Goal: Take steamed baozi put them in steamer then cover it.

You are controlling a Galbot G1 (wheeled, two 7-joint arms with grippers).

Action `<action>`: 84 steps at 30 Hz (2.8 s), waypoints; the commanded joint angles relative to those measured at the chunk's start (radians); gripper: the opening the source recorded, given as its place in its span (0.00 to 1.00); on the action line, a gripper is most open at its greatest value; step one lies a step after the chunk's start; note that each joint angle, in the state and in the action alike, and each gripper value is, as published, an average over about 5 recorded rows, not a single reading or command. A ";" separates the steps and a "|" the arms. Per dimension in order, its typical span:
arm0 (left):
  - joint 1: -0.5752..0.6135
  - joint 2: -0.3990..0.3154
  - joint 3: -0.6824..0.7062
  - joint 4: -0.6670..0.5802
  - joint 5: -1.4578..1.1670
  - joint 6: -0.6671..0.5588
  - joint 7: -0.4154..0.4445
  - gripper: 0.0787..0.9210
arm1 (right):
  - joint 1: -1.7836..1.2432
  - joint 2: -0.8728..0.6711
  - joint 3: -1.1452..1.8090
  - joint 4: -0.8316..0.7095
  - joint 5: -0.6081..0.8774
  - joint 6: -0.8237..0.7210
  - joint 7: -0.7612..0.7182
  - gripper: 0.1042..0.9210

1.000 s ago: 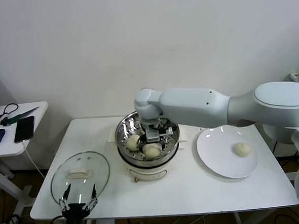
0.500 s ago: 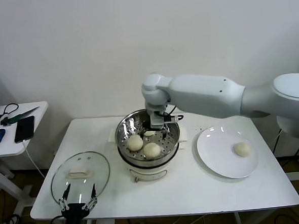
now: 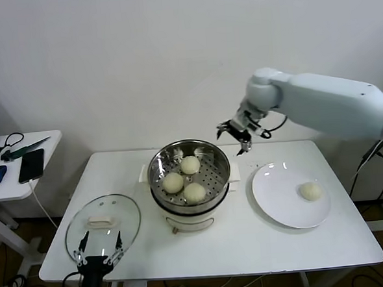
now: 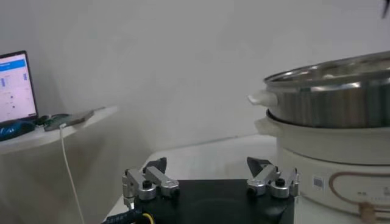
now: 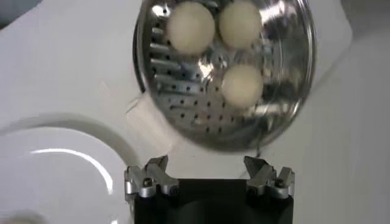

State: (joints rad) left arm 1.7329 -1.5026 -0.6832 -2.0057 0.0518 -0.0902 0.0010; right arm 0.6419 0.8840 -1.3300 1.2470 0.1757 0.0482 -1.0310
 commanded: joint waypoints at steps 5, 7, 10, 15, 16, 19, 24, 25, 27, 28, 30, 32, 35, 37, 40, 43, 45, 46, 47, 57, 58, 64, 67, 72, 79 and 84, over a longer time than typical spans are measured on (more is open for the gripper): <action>0.008 -0.004 -0.004 -0.022 -0.001 0.013 0.002 0.88 | -0.384 -0.309 0.317 -0.135 -0.073 -0.173 -0.084 0.88; 0.012 -0.005 -0.005 -0.024 0.003 0.013 0.002 0.88 | -0.446 -0.308 0.370 -0.177 -0.127 -0.158 -0.097 0.88; 0.016 -0.008 -0.009 -0.024 0.006 0.014 0.001 0.88 | -0.519 -0.299 0.429 -0.235 -0.194 -0.141 -0.110 0.88; 0.017 -0.011 -0.016 -0.018 0.011 0.016 0.000 0.88 | -0.605 -0.267 0.515 -0.311 -0.274 -0.126 -0.118 0.88; 0.017 -0.012 -0.017 -0.017 0.012 0.016 0.000 0.88 | -0.615 -0.258 0.530 -0.327 -0.288 -0.121 -0.118 0.88; 0.020 -0.015 -0.018 -0.014 0.017 0.017 0.000 0.88 | -0.634 -0.229 0.557 -0.379 -0.324 -0.101 -0.119 0.88; 0.022 -0.022 -0.016 -0.012 0.023 0.020 -0.001 0.88 | -0.658 -0.181 0.594 -0.454 -0.363 -0.077 -0.116 0.88; 0.022 -0.023 -0.016 -0.012 0.026 0.020 -0.001 0.88 | -0.663 -0.168 0.604 -0.466 -0.369 -0.072 -0.115 0.88; 0.021 -0.024 -0.015 -0.011 0.030 0.022 -0.001 0.88 | -0.672 -0.148 0.620 -0.484 -0.374 -0.065 -0.112 0.88; 0.020 -0.025 -0.014 -0.010 0.033 0.023 -0.002 0.88 | -0.674 -0.137 0.627 -0.494 -0.377 -0.061 -0.111 0.88; 0.019 -0.026 -0.012 -0.010 0.038 0.024 -0.002 0.88 | -0.677 -0.117 0.638 -0.513 -0.385 -0.052 -0.109 0.88; 0.017 -0.028 -0.010 -0.010 0.041 0.025 -0.001 0.88 | -0.676 -0.097 0.644 -0.534 -0.390 -0.042 -0.108 0.88; 0.017 -0.029 -0.009 -0.009 0.042 0.025 -0.001 0.88 | -0.671 -0.073 0.648 -0.567 -0.394 -0.032 -0.107 0.88; 0.018 -0.029 -0.009 -0.009 0.043 0.025 -0.001 0.88 | -0.668 -0.059 0.650 -0.586 -0.400 -0.027 -0.107 0.88; 0.019 -0.029 -0.010 -0.008 0.043 0.024 -0.001 0.88 | -0.665 -0.043 0.651 -0.611 -0.409 -0.018 -0.106 0.88; 0.021 -0.029 -0.012 -0.008 0.044 0.024 -0.002 0.88 | -0.664 -0.035 0.649 -0.620 -0.414 -0.012 -0.108 0.88; 0.022 -0.029 -0.012 -0.008 0.044 0.023 -0.002 0.88 | -0.665 -0.032 0.647 -0.622 -0.415 -0.011 -0.109 0.88; 0.022 -0.029 -0.012 -0.007 0.044 0.023 -0.002 0.88 | -0.665 -0.031 0.647 -0.623 -0.415 -0.010 -0.109 0.88; 0.023 -0.029 -0.012 -0.007 0.044 0.023 -0.002 0.88 | -0.664 -0.029 0.646 -0.624 -0.415 -0.010 -0.110 0.88; 0.026 -0.029 -0.011 -0.007 0.046 0.021 -0.002 0.88 | -0.640 -0.004 0.632 -0.655 -0.411 -0.005 -0.111 0.86; 0.026 -0.029 -0.011 -0.008 0.046 0.021 -0.002 0.88 | -0.638 -0.003 0.630 -0.655 -0.410 -0.005 -0.112 0.84; 0.029 -0.029 -0.012 -0.008 0.045 0.019 -0.002 0.88 | -0.615 -0.010 0.604 -0.640 -0.383 -0.009 -0.114 0.78; 0.030 -0.028 -0.011 -0.008 0.045 0.018 -0.002 0.88 | -0.578 -0.027 0.555 -0.605 -0.318 -0.027 -0.114 0.76; 0.029 -0.027 -0.001 -0.012 0.046 0.018 -0.001 0.88 | -0.390 -0.058 0.353 -0.506 -0.093 -0.082 -0.111 0.75; 0.034 -0.024 0.016 -0.025 0.049 0.015 0.001 0.88 | -0.050 -0.028 0.012 -0.363 0.241 -0.175 -0.096 0.74; 0.038 -0.023 0.032 -0.032 0.052 0.011 0.003 0.88 | 0.125 0.058 -0.160 -0.296 0.437 -0.215 -0.080 0.74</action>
State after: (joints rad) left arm 1.7667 -1.5263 -0.6678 -2.0273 0.1004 -0.0775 0.0025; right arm 0.3840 0.8629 -1.1018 0.7975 0.1920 -0.0772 -1.1277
